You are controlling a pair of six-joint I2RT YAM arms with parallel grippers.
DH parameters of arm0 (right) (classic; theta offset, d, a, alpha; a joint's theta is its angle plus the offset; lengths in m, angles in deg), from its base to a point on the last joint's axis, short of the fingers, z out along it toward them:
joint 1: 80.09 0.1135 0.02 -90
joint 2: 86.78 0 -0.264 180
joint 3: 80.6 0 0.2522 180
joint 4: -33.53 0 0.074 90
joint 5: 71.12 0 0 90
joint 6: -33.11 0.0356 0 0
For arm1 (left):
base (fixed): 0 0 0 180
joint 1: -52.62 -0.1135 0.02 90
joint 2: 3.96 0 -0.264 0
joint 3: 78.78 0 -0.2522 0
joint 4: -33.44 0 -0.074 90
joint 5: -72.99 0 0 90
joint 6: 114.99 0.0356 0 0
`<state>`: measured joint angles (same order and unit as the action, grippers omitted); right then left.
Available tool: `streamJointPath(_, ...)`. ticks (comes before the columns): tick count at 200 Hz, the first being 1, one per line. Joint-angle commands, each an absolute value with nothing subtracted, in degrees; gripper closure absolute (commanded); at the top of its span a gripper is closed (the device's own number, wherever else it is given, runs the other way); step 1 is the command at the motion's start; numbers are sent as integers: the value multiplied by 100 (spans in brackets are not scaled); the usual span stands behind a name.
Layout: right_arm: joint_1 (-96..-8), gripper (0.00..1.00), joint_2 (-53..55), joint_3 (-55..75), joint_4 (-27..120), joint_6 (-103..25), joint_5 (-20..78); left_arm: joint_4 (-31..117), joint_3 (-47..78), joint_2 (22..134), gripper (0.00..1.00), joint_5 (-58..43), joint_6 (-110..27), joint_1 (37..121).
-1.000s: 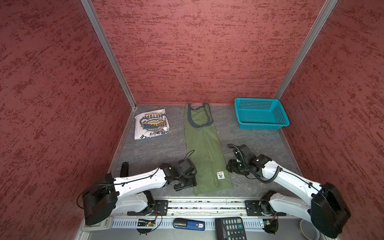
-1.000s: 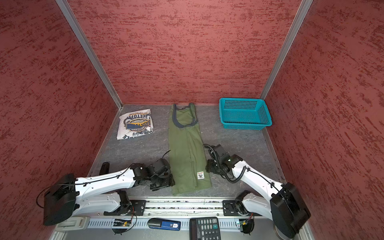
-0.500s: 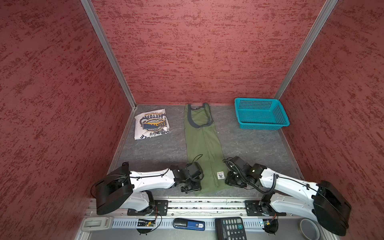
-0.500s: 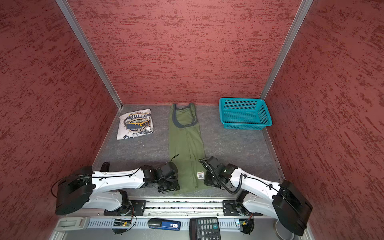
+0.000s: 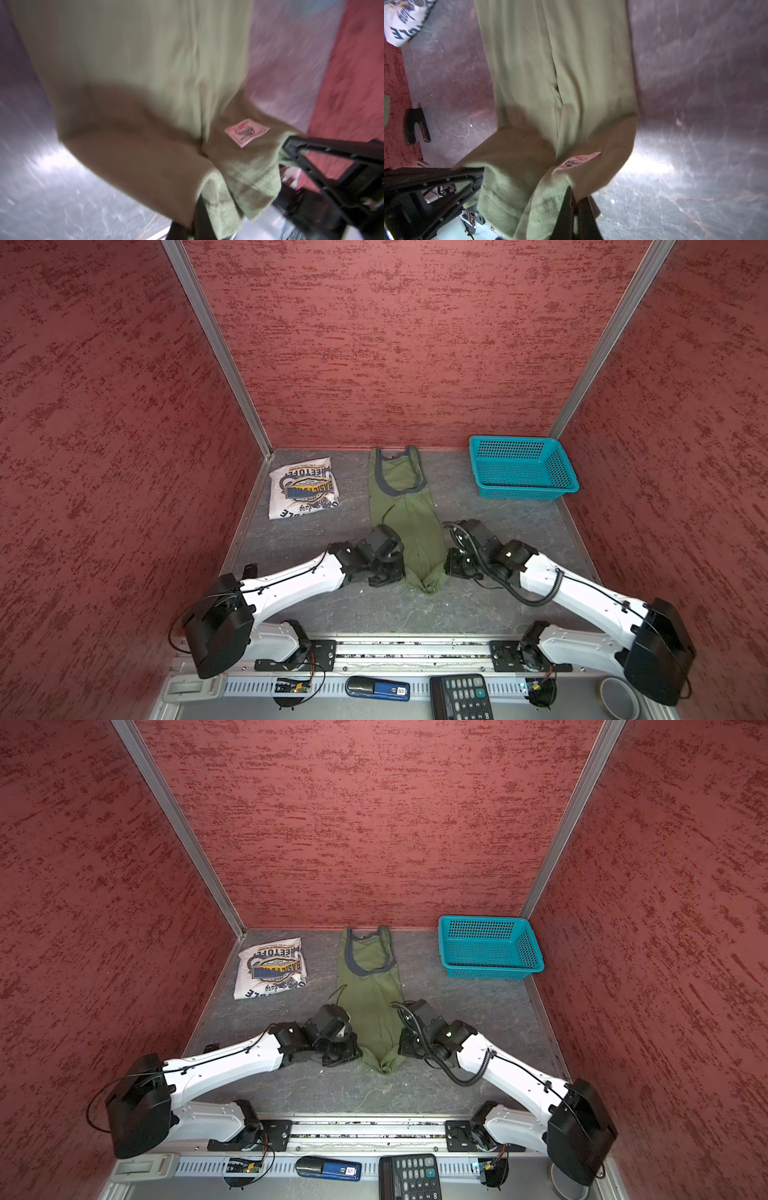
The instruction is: Fold and stack the tank tops
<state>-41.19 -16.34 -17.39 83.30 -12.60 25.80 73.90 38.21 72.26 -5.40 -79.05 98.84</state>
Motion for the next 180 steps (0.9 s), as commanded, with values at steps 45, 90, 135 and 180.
streamJointPath(45,-5398,96,800,693,7585,-2976,2724,7318,2222,8792,95,-64,-6928,8224)
streamJointPath(90,-5762,95,2080,1787,7463,-3179,3035,6863,1672,9630,94,80,-6950,7640)
streamJointPath(135,-5970,91,2866,2375,7353,-3239,3282,6651,1213,10475,90,234,-7005,7319)
streamJointPath(180,-6104,58,3458,2930,7446,-3286,3264,6625,1037,10924,65,126,-7112,7097)
